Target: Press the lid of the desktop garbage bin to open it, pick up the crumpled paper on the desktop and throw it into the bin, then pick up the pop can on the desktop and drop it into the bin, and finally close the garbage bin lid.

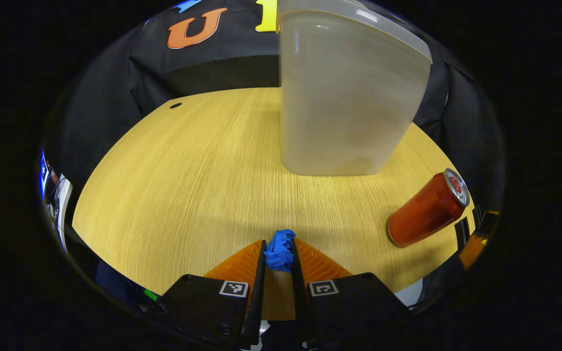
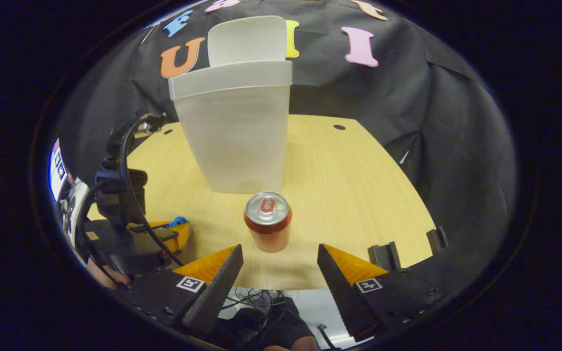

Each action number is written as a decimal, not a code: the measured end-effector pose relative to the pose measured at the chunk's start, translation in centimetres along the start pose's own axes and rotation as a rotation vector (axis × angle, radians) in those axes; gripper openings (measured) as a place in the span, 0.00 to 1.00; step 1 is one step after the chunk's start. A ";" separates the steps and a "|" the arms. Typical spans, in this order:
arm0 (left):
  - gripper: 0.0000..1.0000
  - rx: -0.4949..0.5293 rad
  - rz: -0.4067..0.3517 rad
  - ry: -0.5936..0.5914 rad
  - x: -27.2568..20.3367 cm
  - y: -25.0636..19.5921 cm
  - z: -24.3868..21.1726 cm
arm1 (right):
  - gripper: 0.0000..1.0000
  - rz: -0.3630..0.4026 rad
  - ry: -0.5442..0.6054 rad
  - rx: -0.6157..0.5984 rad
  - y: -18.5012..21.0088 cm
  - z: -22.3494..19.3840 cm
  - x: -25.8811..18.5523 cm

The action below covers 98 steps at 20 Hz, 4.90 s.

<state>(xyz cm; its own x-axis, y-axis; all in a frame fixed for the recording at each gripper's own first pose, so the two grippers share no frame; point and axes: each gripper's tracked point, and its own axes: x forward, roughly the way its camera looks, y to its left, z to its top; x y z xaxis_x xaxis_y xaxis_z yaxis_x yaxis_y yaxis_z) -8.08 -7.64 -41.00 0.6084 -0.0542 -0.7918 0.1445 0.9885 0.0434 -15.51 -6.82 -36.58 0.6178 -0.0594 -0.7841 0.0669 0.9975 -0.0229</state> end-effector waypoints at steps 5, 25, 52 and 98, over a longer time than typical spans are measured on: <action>0.31 -0.035 0.018 -0.135 -6.4 3.0 8.4 | 0.96 0.025 0.059 0.002 1.1 -2.3 2.4; 0.31 0.011 0.030 -0.515 -23.1 6.8 28.6 | 0.87 0.012 0.135 0.078 2.0 -0.8 10.9; 0.34 0.017 -0.096 -0.555 -19.1 -1.5 41.6 | 0.81 -0.026 -0.076 0.144 -4.4 10.9 1.9; 1.00 -0.079 0.326 -0.709 -33.1 13.8 34.8 | 0.80 0.187 -0.137 -0.159 7.2 32.9 3.1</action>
<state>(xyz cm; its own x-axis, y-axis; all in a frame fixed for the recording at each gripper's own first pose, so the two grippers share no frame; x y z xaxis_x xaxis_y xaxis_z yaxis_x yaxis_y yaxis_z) 0.93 2.84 7.03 0.9674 0.1900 -0.1673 -0.1670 0.9756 0.1423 12.63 -1.05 -18.78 0.7084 0.1326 -0.6932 -0.1755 0.9844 0.0089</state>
